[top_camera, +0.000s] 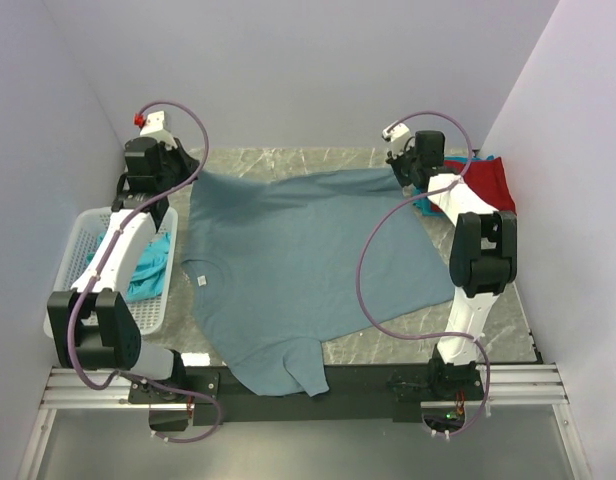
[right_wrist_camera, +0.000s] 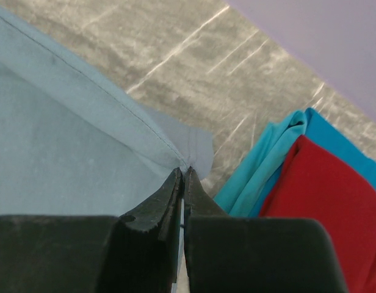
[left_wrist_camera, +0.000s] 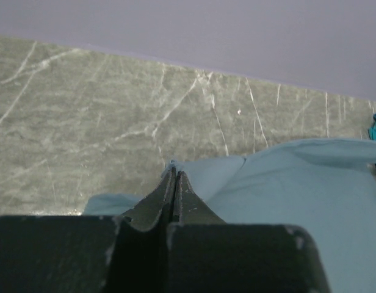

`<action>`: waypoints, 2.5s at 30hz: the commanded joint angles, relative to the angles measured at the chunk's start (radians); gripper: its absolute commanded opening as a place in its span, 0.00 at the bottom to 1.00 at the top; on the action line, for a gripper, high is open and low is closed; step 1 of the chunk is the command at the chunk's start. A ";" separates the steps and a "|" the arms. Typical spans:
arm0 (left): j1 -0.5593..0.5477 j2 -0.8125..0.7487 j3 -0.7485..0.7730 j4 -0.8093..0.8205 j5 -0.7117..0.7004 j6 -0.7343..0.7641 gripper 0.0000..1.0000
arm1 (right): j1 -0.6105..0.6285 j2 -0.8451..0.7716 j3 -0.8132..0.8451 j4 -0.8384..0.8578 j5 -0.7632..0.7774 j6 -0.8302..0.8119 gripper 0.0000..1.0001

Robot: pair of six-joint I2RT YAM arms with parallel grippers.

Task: Fold and stack the t-shirts
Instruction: Fold the tshirt

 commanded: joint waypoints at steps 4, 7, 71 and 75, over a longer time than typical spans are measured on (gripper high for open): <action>0.000 -0.101 -0.050 -0.004 0.058 -0.013 0.00 | -0.019 -0.086 -0.035 0.049 -0.005 0.008 0.00; 0.000 -0.121 -0.065 -0.014 0.072 -0.018 0.00 | -0.031 -0.094 -0.047 0.060 -0.002 0.015 0.00; -0.103 -0.409 -0.413 -0.175 0.104 -0.093 0.01 | -0.094 -0.156 -0.263 -0.093 0.052 -0.176 0.39; -0.105 -0.409 -0.416 -0.192 0.122 -0.093 0.01 | -0.115 -0.245 -0.282 -0.125 -0.007 -0.157 0.41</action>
